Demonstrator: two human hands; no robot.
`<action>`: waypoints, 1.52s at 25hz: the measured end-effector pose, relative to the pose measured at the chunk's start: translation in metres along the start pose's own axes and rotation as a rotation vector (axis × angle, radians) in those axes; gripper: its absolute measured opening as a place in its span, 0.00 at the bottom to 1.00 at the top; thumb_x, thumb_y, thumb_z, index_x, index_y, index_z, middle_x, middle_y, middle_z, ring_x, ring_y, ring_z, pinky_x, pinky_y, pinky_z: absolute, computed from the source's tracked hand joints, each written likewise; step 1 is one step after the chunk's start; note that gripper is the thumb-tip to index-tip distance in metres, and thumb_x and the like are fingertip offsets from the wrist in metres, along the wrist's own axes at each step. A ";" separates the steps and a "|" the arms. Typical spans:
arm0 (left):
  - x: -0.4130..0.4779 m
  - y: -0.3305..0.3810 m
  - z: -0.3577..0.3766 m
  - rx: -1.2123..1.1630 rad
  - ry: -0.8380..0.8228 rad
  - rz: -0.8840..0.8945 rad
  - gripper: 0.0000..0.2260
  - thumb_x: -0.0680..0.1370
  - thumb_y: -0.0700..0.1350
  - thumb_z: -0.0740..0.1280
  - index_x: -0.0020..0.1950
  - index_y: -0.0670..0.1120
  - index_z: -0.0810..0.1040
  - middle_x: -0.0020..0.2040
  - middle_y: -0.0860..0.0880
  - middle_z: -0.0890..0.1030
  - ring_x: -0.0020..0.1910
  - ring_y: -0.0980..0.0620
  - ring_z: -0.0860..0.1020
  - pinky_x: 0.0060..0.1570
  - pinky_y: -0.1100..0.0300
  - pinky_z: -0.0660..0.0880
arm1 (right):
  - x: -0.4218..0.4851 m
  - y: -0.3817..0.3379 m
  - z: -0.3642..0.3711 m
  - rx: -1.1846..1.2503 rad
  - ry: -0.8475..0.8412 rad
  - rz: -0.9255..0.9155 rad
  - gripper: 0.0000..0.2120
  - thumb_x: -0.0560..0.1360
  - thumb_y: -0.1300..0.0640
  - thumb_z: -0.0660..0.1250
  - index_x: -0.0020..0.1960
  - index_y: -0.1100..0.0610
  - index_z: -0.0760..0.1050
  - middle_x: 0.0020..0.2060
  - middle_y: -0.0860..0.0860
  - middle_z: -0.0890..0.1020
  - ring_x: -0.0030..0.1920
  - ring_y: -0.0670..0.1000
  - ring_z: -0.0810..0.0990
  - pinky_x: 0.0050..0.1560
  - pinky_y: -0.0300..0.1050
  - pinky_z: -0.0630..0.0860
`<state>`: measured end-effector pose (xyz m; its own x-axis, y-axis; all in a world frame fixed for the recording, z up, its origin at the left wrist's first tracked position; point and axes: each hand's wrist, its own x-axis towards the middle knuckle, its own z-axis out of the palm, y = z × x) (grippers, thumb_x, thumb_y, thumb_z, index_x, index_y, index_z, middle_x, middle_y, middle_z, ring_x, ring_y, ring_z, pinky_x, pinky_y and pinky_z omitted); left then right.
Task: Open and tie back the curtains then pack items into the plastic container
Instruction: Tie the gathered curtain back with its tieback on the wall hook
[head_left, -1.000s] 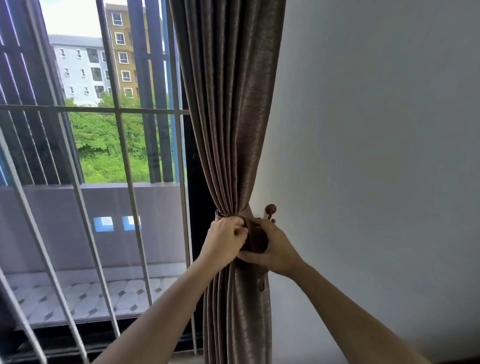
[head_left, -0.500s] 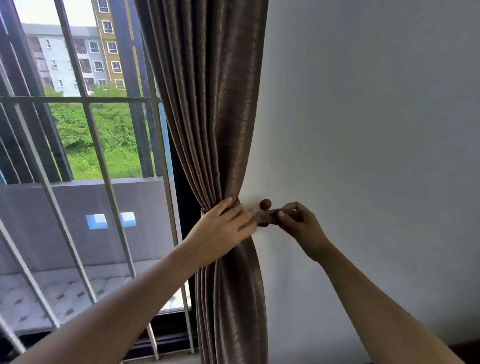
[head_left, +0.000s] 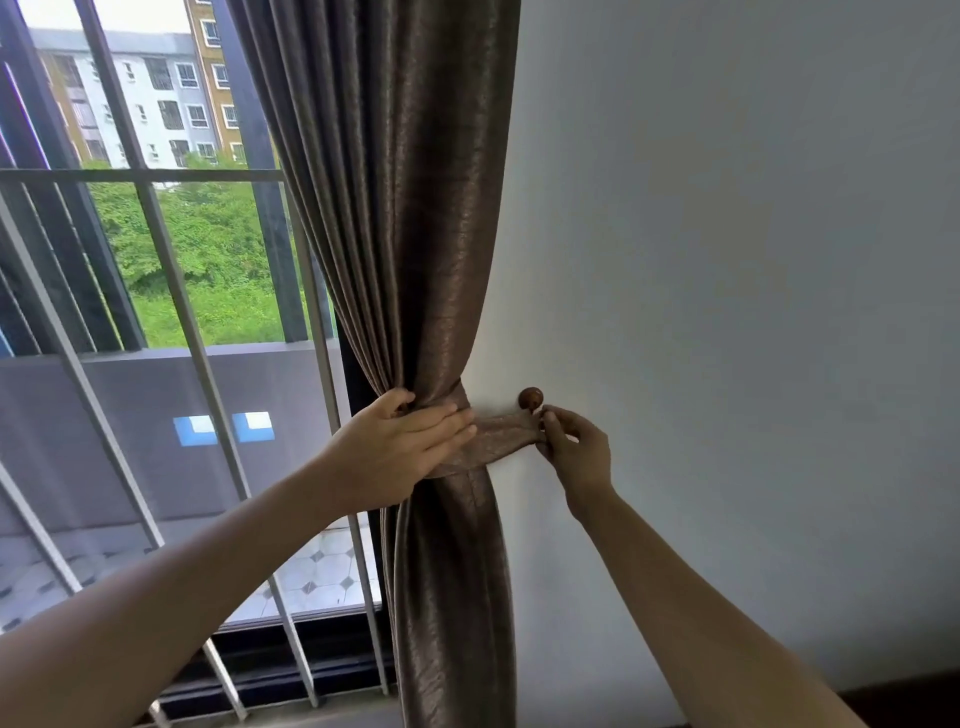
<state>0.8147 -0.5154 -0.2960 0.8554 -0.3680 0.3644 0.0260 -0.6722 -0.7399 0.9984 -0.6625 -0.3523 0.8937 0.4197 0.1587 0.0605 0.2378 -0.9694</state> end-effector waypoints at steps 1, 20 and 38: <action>0.000 0.000 0.000 -0.003 0.011 0.004 0.26 0.78 0.37 0.43 0.65 0.46 0.76 0.65 0.50 0.78 0.63 0.53 0.76 0.55 0.53 0.64 | 0.000 -0.001 -0.002 -0.052 -0.010 -0.014 0.09 0.78 0.60 0.64 0.56 0.60 0.79 0.45 0.52 0.82 0.43 0.48 0.82 0.49 0.40 0.80; 0.009 0.007 -0.006 -0.124 0.191 -0.022 0.18 0.70 0.41 0.58 0.54 0.43 0.83 0.53 0.49 0.84 0.52 0.52 0.82 0.49 0.55 0.64 | -0.001 0.010 -0.013 -0.517 -0.174 -0.326 0.13 0.78 0.60 0.64 0.61 0.58 0.77 0.45 0.53 0.78 0.42 0.43 0.76 0.48 0.34 0.76; 0.020 0.018 -0.003 0.006 0.223 -0.041 0.15 0.76 0.50 0.59 0.53 0.46 0.82 0.50 0.50 0.84 0.51 0.53 0.81 0.48 0.55 0.64 | 0.026 0.023 -0.007 -0.717 0.094 -0.357 0.03 0.73 0.58 0.70 0.44 0.56 0.77 0.40 0.48 0.79 0.40 0.49 0.77 0.42 0.45 0.76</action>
<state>0.8306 -0.5366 -0.3005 0.7183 -0.4739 0.5094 0.0616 -0.6860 -0.7250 1.0262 -0.6527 -0.3722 0.7983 0.3419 0.4958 0.5914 -0.2896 -0.7525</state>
